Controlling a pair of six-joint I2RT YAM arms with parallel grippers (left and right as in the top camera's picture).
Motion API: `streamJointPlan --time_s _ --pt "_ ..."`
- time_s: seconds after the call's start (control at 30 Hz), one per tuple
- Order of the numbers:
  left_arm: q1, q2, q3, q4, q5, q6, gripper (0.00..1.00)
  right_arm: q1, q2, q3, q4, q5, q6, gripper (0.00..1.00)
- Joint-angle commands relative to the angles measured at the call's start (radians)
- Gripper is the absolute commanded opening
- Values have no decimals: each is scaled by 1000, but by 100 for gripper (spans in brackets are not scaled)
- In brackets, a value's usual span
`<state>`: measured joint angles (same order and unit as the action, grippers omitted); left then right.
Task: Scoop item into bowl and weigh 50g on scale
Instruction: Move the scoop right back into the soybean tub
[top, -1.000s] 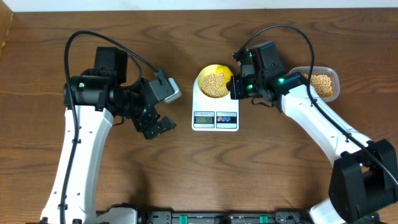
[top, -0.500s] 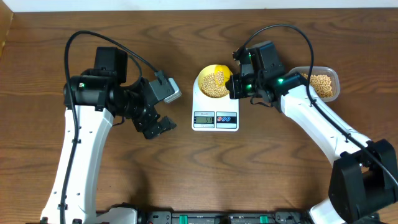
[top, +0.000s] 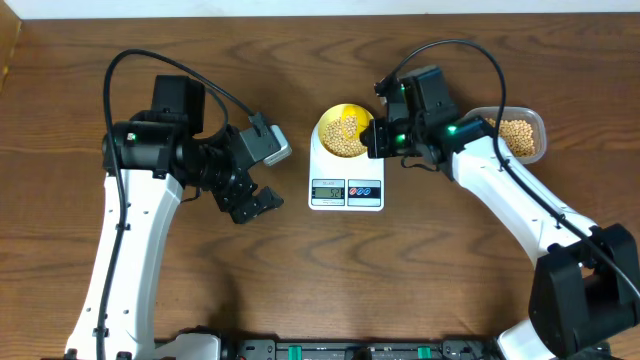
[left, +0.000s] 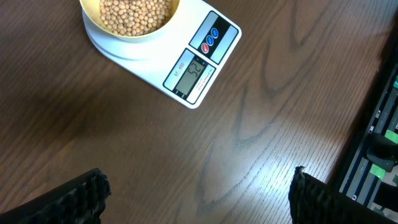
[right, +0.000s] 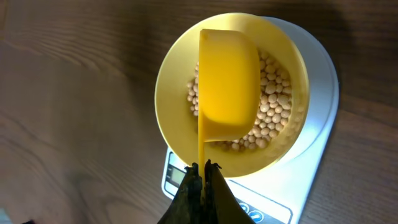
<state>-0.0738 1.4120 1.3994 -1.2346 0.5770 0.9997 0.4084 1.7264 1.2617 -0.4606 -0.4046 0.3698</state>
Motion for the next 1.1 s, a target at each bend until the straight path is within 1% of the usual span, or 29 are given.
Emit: streamJointPlan --time_s 0.0,0.3,0.4,0.6,0.77,0.9,1.07 --pt "-2 6 9 -6 13 18 95 -28 -27 2 11 -60 27 1" --pt "-2 6 9 -6 13 17 95 -150 -55 2 25 -192 26 1" --pt "-2 6 9 -6 13 17 95 -207 -87 2 -9 -201 21 1" --pt "-2 6 9 -6 13 17 95 -336 -178 2 -137 -199 -76 1" --pt "-2 6 9 -6 13 17 95 -448 -267 2 -286 -112 -127 1" --pt "-2 6 9 -6 13 17 95 -531 -336 2 -411 23 -179 1" --pt "-2 6 9 -6 13 18 95 -540 -348 1 -446 106 -240 1"
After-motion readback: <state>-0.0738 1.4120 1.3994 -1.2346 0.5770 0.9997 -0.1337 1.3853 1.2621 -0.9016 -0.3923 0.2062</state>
